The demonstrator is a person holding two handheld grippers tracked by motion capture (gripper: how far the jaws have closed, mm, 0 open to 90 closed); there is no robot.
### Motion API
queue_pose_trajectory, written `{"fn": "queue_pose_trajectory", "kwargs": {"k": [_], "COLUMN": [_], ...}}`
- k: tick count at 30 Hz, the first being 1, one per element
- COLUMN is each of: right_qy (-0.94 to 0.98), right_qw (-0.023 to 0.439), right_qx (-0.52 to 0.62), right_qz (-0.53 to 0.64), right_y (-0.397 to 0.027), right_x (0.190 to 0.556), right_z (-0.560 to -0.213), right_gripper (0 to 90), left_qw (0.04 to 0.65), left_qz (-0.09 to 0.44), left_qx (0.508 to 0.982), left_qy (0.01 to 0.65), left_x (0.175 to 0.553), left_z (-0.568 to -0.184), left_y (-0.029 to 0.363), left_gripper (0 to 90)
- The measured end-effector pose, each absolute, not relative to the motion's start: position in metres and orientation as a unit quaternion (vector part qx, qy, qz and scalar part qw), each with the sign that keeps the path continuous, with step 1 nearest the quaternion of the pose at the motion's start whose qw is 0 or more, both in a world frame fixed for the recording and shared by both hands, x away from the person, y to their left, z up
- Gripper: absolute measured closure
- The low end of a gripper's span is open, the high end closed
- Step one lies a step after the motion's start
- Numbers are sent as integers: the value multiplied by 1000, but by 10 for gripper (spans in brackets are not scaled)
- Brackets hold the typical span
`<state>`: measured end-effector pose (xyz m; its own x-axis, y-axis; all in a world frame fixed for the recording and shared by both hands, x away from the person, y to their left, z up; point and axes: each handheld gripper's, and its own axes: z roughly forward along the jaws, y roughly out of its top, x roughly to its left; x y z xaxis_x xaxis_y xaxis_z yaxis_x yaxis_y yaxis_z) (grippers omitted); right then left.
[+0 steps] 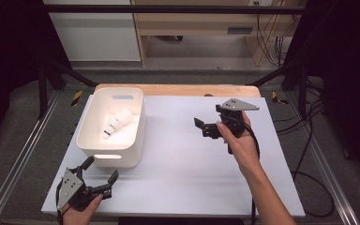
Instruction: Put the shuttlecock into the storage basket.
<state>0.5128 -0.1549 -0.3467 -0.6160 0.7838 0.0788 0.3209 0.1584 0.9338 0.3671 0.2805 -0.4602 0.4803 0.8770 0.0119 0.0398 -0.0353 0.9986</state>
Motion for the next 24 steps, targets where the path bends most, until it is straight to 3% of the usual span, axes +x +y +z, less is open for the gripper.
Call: {"fn": "queue_pose_trajectory", "kwargs": {"k": [24], "right_qy": [696], "right_qw": [237], "right_qx": [417], "right_qz": [535], "right_y": [-215], "right_x": [490], "right_z": [-368], "right_gripper": [36], "left_qw": [592], "left_qz": [359], "left_qx": [619], "left_qy": [372], "left_x": [365], "left_z": [-460], "left_y": [286], "left_gripper": [18]}}
